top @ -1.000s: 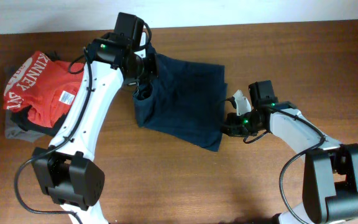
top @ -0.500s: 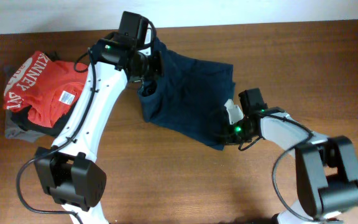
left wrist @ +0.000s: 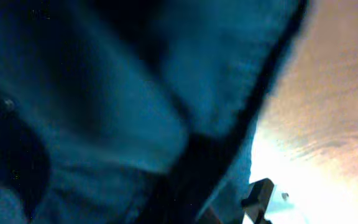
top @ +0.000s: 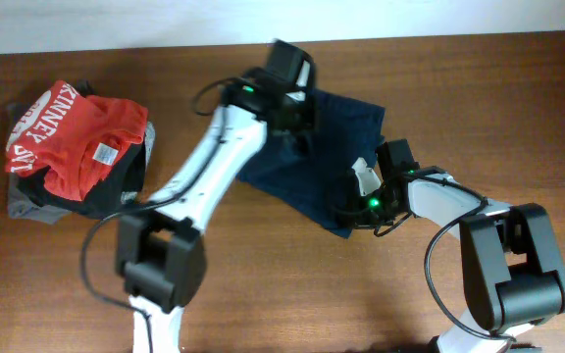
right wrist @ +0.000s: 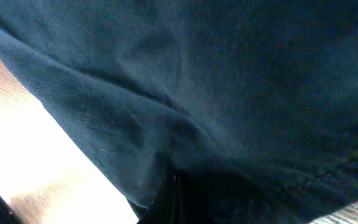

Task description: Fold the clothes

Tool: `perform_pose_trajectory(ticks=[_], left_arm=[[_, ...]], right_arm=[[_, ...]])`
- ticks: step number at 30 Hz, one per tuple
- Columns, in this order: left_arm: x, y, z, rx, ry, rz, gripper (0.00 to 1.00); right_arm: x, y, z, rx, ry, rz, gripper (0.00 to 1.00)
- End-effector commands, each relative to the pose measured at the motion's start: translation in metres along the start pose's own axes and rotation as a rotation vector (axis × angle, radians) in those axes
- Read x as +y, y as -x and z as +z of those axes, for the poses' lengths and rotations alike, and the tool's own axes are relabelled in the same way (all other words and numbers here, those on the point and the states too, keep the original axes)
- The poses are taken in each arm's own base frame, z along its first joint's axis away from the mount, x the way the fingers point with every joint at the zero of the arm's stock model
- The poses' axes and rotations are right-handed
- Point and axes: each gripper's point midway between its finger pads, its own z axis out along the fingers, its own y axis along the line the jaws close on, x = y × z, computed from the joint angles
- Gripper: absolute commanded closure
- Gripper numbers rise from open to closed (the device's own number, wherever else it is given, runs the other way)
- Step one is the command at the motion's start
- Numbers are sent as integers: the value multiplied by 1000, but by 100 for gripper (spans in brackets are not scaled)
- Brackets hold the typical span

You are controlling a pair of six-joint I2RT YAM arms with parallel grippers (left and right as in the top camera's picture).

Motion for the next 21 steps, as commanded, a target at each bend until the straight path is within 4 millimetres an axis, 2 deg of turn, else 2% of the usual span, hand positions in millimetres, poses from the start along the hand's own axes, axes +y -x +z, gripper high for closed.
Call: perform_pose_trajectory(ticks=[1, 3, 8, 11, 13, 15, 18, 21], left_arm=[[-36, -18, 26, 40, -62, 36, 100], [-51, -27, 34, 54, -83, 61, 100], [-72, -40, 36, 67, -101, 101, 98], [-75, -43, 37, 75, -103, 107, 85], [-76, -44, 36, 77, -104, 107, 58], [-74, -42, 35, 78, -102, 105, 52], [-76, -41, 29, 81, -101, 134, 50], [-77, -35, 11, 76, -80, 174, 48]], right_arm=[[-35, -30, 20, 102, -134, 55, 96], [-36, -31, 20, 104, -135, 56, 96], [-36, -31, 20, 104, -140, 56, 96], [-38, -32, 19, 109, -149, 58, 96], [-39, -33, 19, 112, -155, 60, 96], [-39, -34, 19, 116, -155, 62, 96], [-39, -36, 19, 122, -159, 65, 96], [-40, -38, 18, 129, -161, 69, 96]])
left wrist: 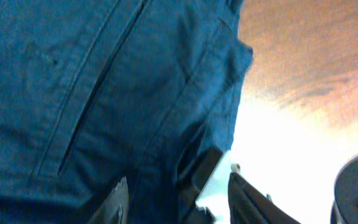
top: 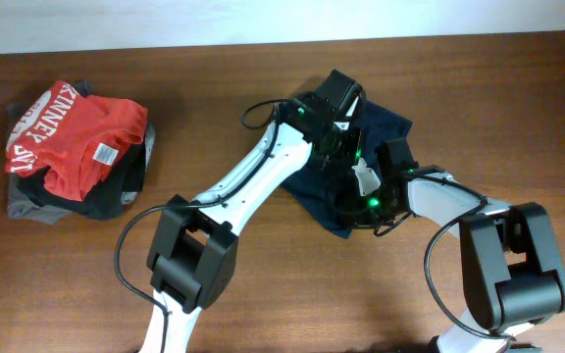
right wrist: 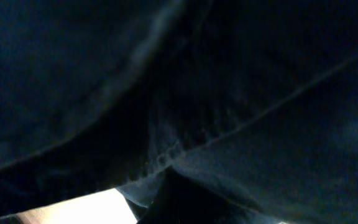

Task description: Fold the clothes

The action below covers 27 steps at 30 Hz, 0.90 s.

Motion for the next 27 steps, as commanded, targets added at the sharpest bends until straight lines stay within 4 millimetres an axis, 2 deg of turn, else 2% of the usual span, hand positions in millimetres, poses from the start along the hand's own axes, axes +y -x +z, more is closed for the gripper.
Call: perform_pose_trajectory(ticks=[1, 5, 7, 9, 10, 12, 13, 14, 17, 20, 23, 26, 27], left_arm=[[-9, 18, -30, -51, 4, 71, 47], [15, 26, -47, -81, 133, 57, 38], [35, 28, -51, -83, 199, 35, 39], [54, 28, -55, -67, 234, 7, 47], [66, 27, -58, -56, 247, -14, 54], [86, 29, -63, -47, 269, -52, 60], [106, 32, -68, -46, 286, -88, 60], [114, 32, -70, -43, 290, -105, 60], [121, 31, -68, -11, 221, -76, 60], [125, 27, -58, 24, 191, -61, 60], [132, 19, -41, 69, 197, -9, 59], [141, 8, -16, 129, 202, 48, 59], [149, -1, 2, 174, 207, 53, 59]], right_arm=[[-39, -36, 19, 119, -155, 63, 96], [-35, -36, 11, 120, -159, 65, 95], [-29, -31, -1, 92, -157, 60, 95], [-26, -21, -23, 39, -177, 93, 95], [-27, -16, -37, 6, -202, 118, 95], [-32, -7, -67, -71, -268, 184, 95], [-35, 2, -97, -156, -317, 231, 95], [-33, 9, -112, -208, -316, 227, 94], [-14, 28, -140, -339, -254, 183, 90], [18, 47, -148, -414, -123, 39, 90], [47, 62, -141, -434, -4, -171, 90], [52, 71, -124, -419, 34, -243, 90], [48, 76, -107, -395, 45, -244, 91]])
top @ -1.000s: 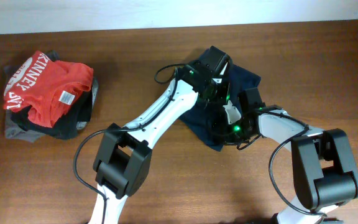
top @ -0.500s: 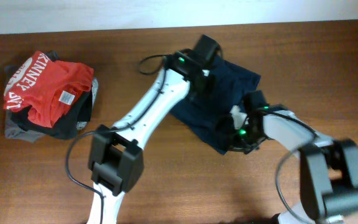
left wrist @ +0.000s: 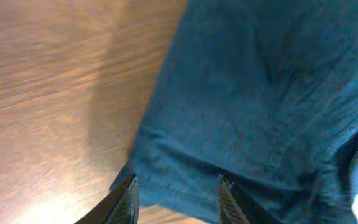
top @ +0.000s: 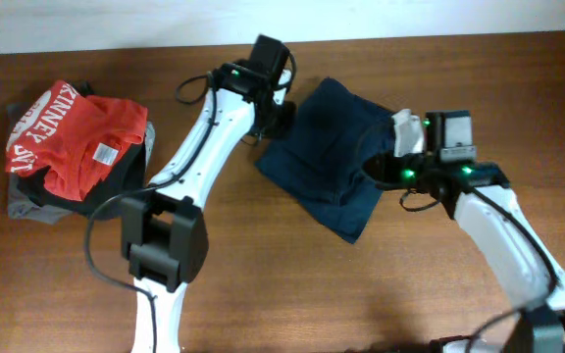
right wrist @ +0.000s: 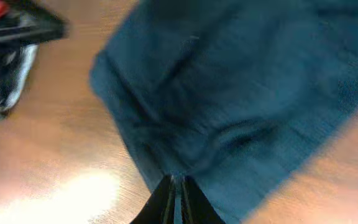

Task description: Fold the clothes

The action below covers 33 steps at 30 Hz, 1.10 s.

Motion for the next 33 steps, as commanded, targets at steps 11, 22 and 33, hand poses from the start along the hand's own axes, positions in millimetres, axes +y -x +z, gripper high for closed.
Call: perform_pose_trajectory(ticks=[11, 22, 33], left_arm=[[1, -69, 106, 318, -74, 108, 61], [24, -58, 48, 366, -61, 54, 59], [47, -12, -52, 197, -189, -12, 60]], right_arm=[[-50, -105, 111, 410, -15, 87, 92], [-63, -94, 54, 397, -268, 148, 95], [-13, 47, 1, -178, -182, -53, 94]])
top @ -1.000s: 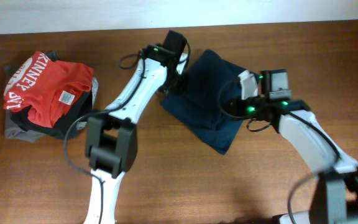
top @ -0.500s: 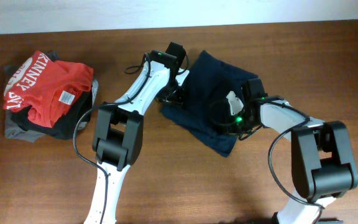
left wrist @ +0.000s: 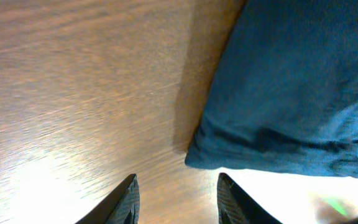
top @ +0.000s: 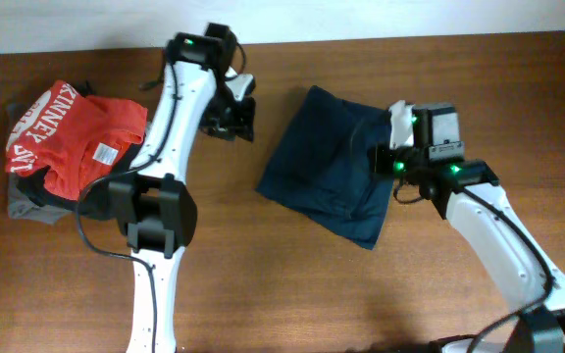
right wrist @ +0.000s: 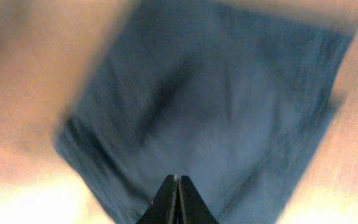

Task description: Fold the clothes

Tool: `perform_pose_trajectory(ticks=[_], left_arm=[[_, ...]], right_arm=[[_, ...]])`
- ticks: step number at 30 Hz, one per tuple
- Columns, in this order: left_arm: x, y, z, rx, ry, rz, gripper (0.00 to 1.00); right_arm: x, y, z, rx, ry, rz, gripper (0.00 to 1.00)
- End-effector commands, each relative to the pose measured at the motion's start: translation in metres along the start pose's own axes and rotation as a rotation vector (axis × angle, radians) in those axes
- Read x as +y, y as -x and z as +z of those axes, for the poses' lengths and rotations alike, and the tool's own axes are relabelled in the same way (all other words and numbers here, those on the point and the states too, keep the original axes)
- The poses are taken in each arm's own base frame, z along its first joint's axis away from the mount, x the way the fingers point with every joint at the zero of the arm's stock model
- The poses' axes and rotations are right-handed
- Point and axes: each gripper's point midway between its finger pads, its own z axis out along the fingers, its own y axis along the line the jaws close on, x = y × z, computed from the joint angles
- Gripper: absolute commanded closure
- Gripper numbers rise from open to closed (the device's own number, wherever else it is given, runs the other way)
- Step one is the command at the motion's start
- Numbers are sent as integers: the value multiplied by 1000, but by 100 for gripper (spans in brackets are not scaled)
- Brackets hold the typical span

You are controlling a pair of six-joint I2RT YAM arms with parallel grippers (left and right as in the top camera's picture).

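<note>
A navy garment (top: 327,167) lies folded into a rough rectangle on the wooden table, right of centre. My left gripper (top: 241,118) stands open over bare wood just left of the garment's far left corner. In the left wrist view the left gripper (left wrist: 178,191) holds nothing, with the navy garment (left wrist: 291,81) at upper right. My right gripper (top: 386,164) hovers at the garment's right edge. In the blurred right wrist view the right gripper (right wrist: 178,182) is shut, fingers pressed together above the navy garment (right wrist: 197,93), with no cloth seen between them.
A pile of clothes with a red printed shirt (top: 72,137) on top sits at the far left of the table (top: 263,294). The table's back edge runs along the top of the overhead view, close behind the left arm.
My left gripper has moved left, from the garment's upper left edge to bare wood beside it, still open. The right gripper stays shut by the garment's right edge. The garment lies much the same.
First both grippers were down on the navy garment, left at its far edge and right at its near right. Then the left was over the middle, with cloth doubled over. Later both were off the folded garment, and now the left is farther left.
</note>
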Motion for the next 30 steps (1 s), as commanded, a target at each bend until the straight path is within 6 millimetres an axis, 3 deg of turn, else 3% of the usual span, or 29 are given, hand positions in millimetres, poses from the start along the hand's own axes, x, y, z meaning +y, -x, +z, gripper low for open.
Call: perform_pose_trajectory(ticks=[1, 8, 11, 15, 17, 20, 22, 26, 30], left_arm=[[-23, 1, -49, -99, -72, 97, 62], [-34, -19, -143, -289, 7, 173, 59], [-37, -34, -184, -385, 58, 190, 45], [-33, -59, -224, -462, 140, 187, 37], [-23, -69, -242, -499, 212, 140, 34], [-18, -75, -254, -532, 245, 101, 31], [-16, -77, -258, -541, 243, 94, 31], [-13, -77, -258, -542, 241, 73, 30], [-16, -77, -257, -541, 217, 67, 30]], right_arm=[[-3, 18, 4, -71, -11, -13, 94], [-28, 17, 63, -76, -29, -60, 94], [-53, 3, 95, -50, -60, -35, 94], [-91, -25, 124, 12, -125, 15, 95], [-104, -46, 123, 90, -150, 59, 95], [-103, -77, 115, 214, -169, 154, 95], [-95, -105, 107, 328, -183, 262, 95], [-72, -154, 89, 544, -188, 319, 96], [-54, -173, 77, 640, -186, 297, 96]])
